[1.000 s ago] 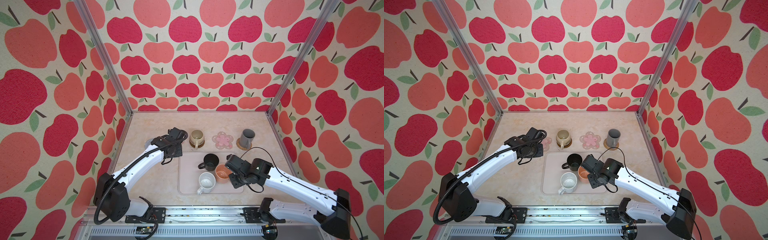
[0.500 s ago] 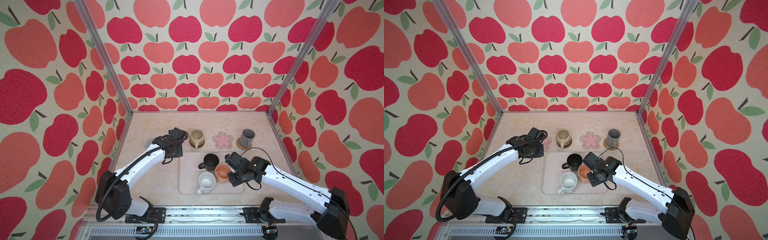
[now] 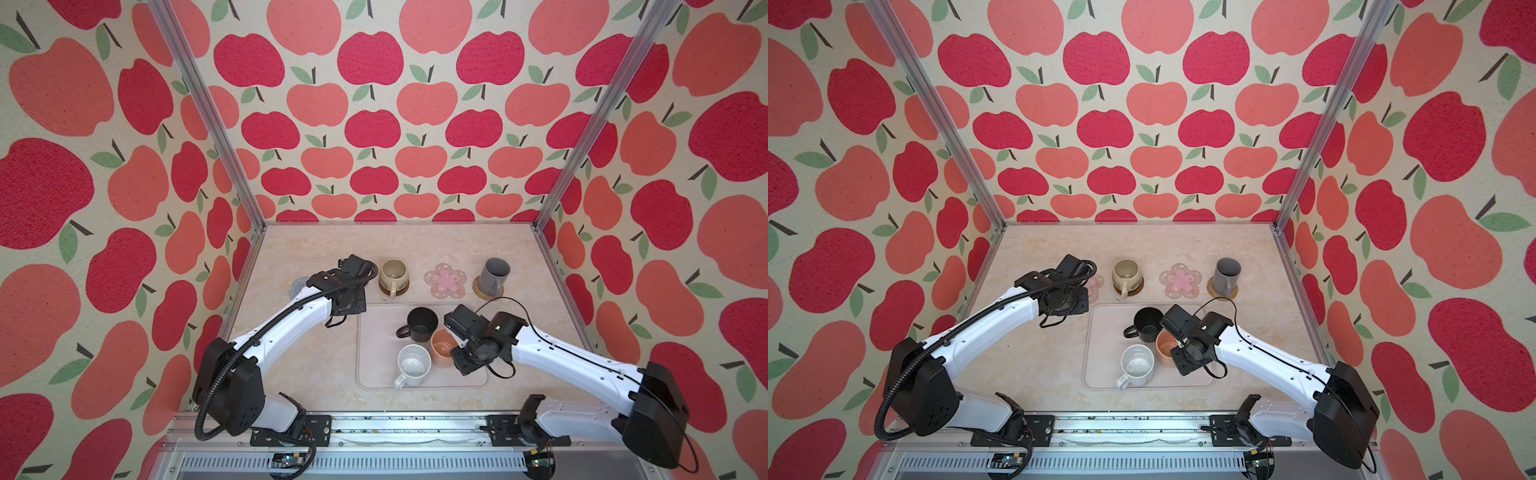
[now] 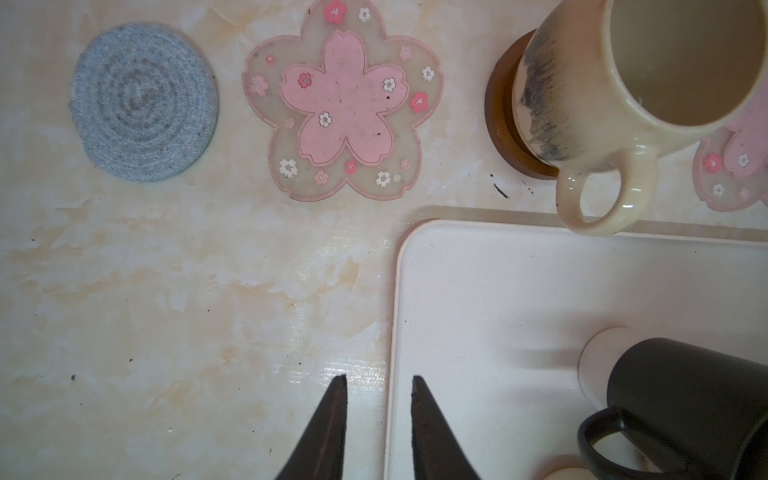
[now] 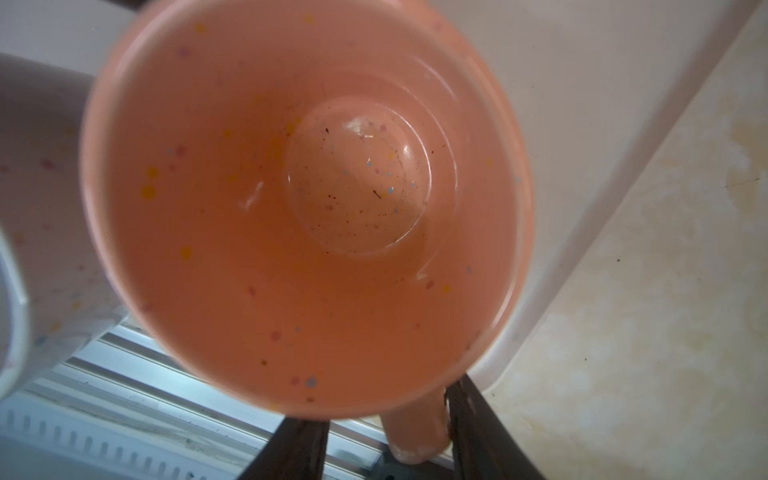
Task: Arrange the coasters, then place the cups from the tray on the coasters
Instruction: 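Close the right gripper on the salmon-pink mug's rim above its handle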
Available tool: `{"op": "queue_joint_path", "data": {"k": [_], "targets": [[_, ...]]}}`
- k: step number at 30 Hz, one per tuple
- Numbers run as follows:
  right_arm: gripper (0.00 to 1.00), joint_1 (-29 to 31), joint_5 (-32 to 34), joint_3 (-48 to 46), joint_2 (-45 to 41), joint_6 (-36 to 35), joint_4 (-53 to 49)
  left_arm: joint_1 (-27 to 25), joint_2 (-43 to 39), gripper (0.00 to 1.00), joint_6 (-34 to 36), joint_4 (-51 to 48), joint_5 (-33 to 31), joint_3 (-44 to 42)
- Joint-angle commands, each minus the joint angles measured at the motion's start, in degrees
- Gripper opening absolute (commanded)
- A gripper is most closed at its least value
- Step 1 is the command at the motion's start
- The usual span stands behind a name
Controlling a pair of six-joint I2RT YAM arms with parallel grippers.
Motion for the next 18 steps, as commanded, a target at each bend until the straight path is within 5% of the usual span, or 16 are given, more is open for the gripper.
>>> {"op": "queue_joint_path", "data": {"k": [1,18], "targets": [[0.47,-0.12,-2.87,1.47,-0.21,1.16,-1.06,0.37,0.34,0.29,-0.43,-0.06,0.42,1.25],[0.27,-0.11,-3.73,0.44,-2.13,3.80,-1.07,0.33,-0.49,0.29,-0.62,0.25,0.69,0.58]]}}
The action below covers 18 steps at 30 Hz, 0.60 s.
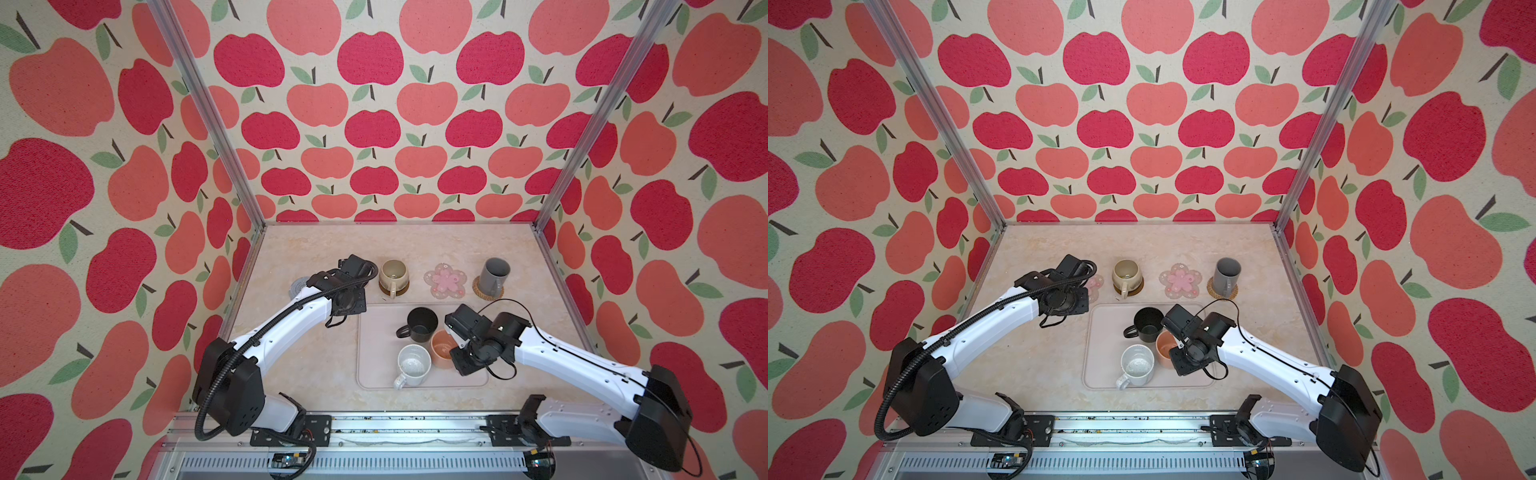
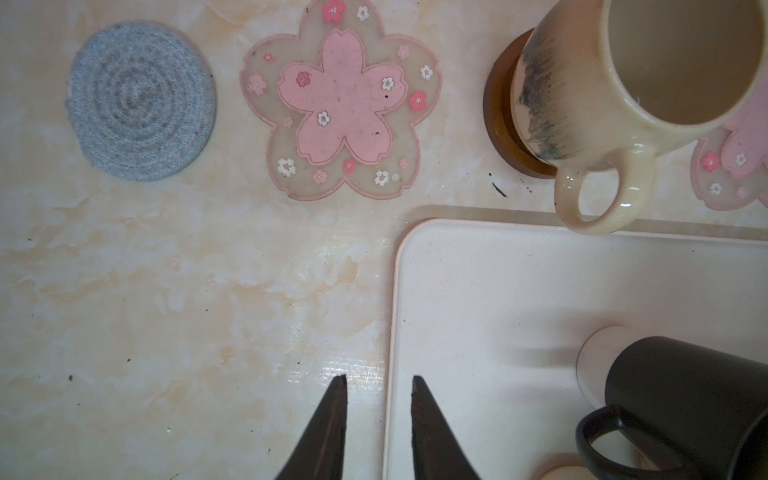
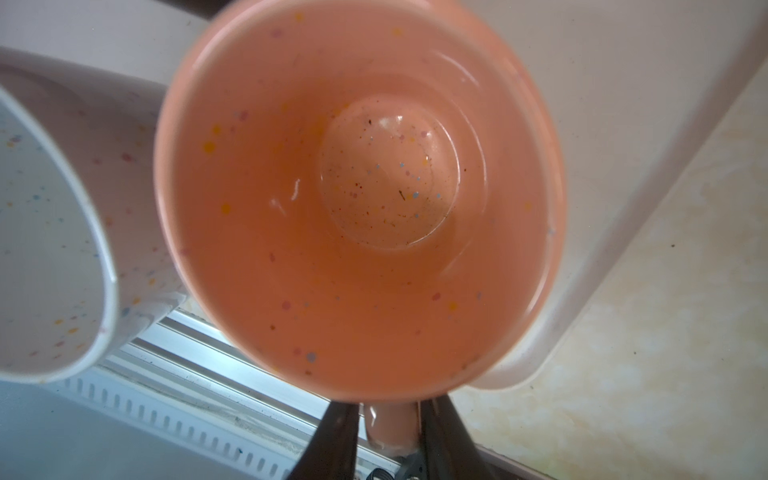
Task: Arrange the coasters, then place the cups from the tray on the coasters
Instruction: 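Close the right gripper on the salmon-pink mug's rim above its handle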
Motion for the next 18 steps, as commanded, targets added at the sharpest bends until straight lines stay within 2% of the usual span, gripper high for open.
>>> {"op": "queue_joint_path", "data": {"k": [1,8,18], "targets": [[0.28,-0.12,0.46,0.50,-0.47,0.36,-1.15,0.36,-0.41,0.29,-0.66,0.25,0.27,0.58],[0.35,-0.04,0.32,0.41,1.45,0.24,-0.68,0.33,0.01,0.29,-0.60,0.34,0.27,0.72],[0.34,-0.04,1.62,-0.01,2.37,0.22,0.50,0.33,0.06,0.29,-0.57,0.34,0.09,0.86]]}}
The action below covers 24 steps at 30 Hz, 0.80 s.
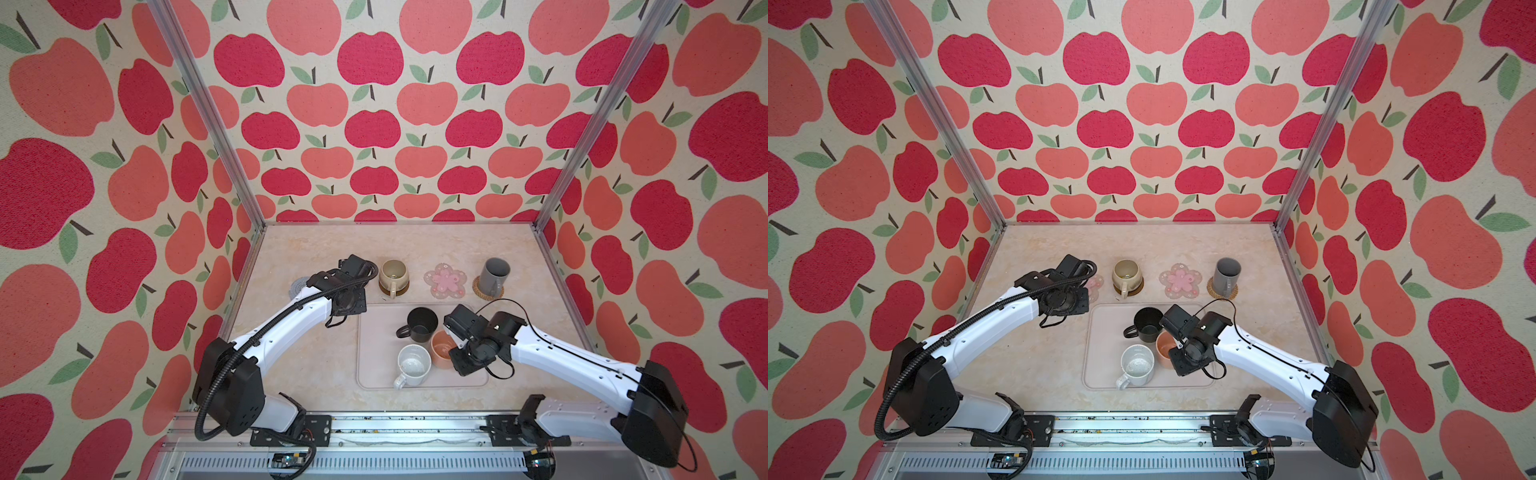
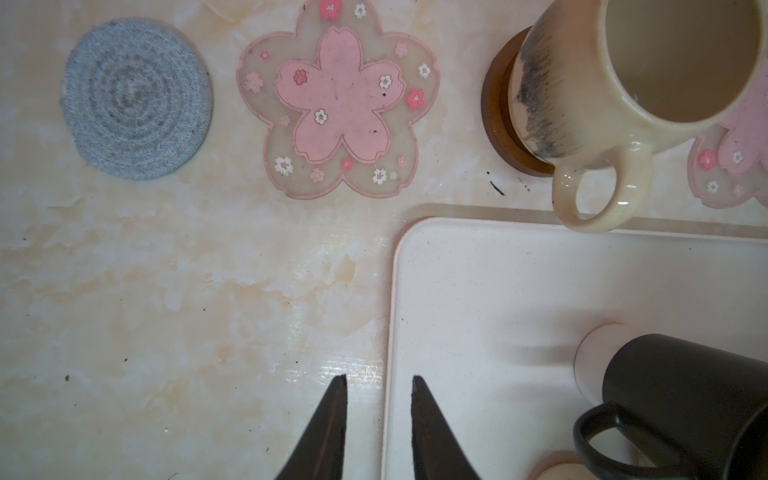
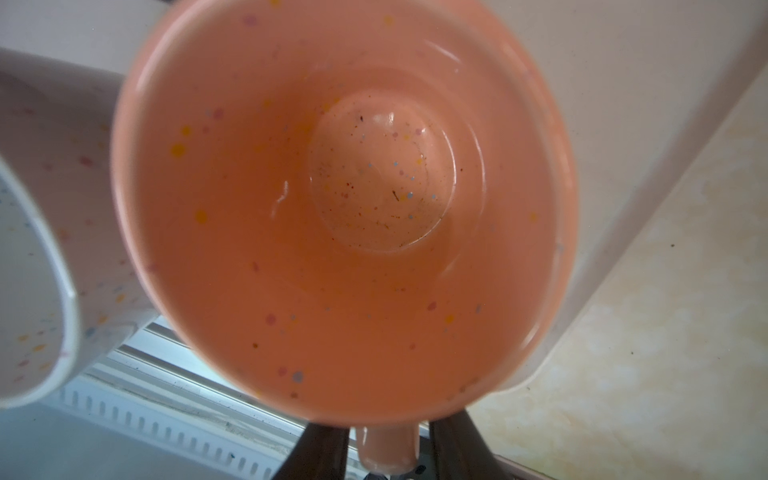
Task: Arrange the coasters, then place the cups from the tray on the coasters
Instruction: 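Close the right gripper on the salmon-pink mug's rim above its handle, then lift the salmon-pink mug with the right gripper toward the coasters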
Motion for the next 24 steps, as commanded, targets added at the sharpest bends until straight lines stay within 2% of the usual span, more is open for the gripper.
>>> {"op": "queue_joint_path", "data": {"k": [1,13,24], "targets": [[0.33,-0.06,1.00,-0.16,0.62,0.33,0.49,0.39,0.12,0.29,-0.56,0.34,0.05,0.90],[0.29,-0.13,1.47,-0.86,1.94,0.40,1.10,0.34,0.44,0.29,-0.38,0.43,0.10,1.55],[0.14,-0.06,2.47,-0.94,3.10,0.86,0.52,0.35,0.52,0.29,-0.34,0.30,-0.06,1.51]]}}
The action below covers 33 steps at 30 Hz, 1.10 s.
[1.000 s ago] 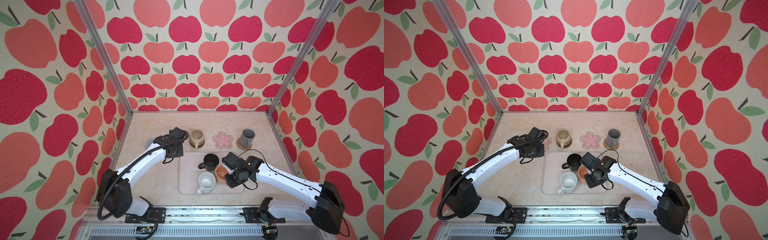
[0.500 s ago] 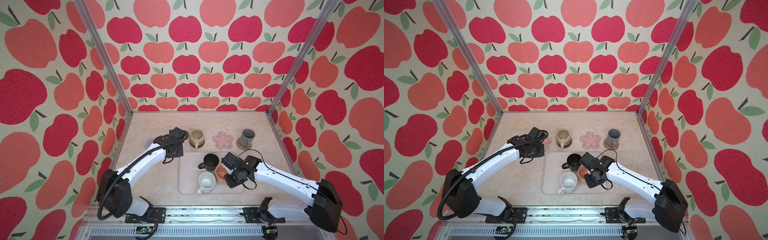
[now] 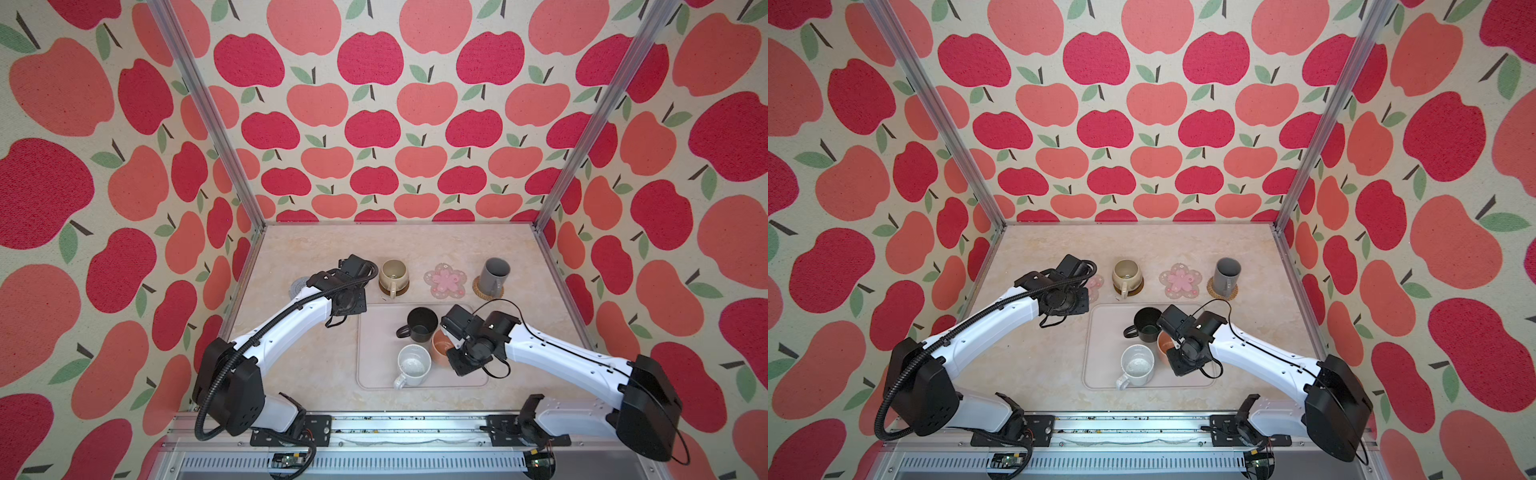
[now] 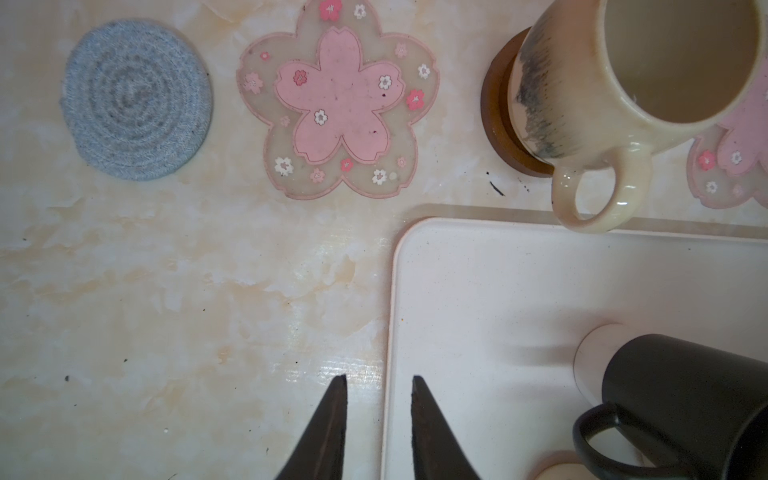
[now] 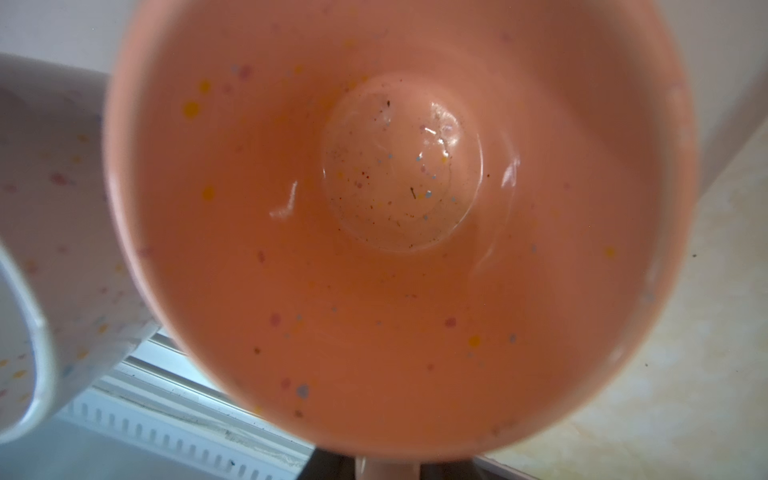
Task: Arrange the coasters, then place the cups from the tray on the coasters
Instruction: 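Lift the salmon-pink mug with the right gripper toward the coasters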
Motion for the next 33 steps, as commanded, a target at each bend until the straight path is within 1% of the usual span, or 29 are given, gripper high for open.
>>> {"op": "queue_joint_path", "data": {"k": [1,5,7,8,23,26,33], "targets": [[0.13,-0.16,2.98,-0.62,0.86,0.84,-1.12,0.33,0.51,0.29,-0.34,0.31,-0.02,1.38],[0.06,-0.16,4.44,-0.13,0.18,0.95,-2.37,0.39,0.69,0.29,-0.34,0.48,0.09,1.24],[0.00,-0.19,5.06,0.07,-0.23,1.04,-2.92,0.48,0.61,0.29,-0.31,0.56,0.16,1.15],[0.00,-0.16,5.37,0.10,-0.45,1.04,-3.08,0.44,0.62,0.29,-0.28,0.57,0.16,1.14],[0.00,-0.34,9.35,1.39,-3.09,1.74,-5.73,0.71,0.86,0.29,0.10,1.24,0.33,0.43],[0.00,-0.58,11.14,1.59,-3.52,1.44,-6.31,0.84,0.62,0.29,0.28,1.37,0.34,0.07],[0.00,-4.20,12.46,2.80,-4.23,-1.36,-6.27,1.48,0.67,0.29,0.46,1.64,0.25,-0.15]]}}
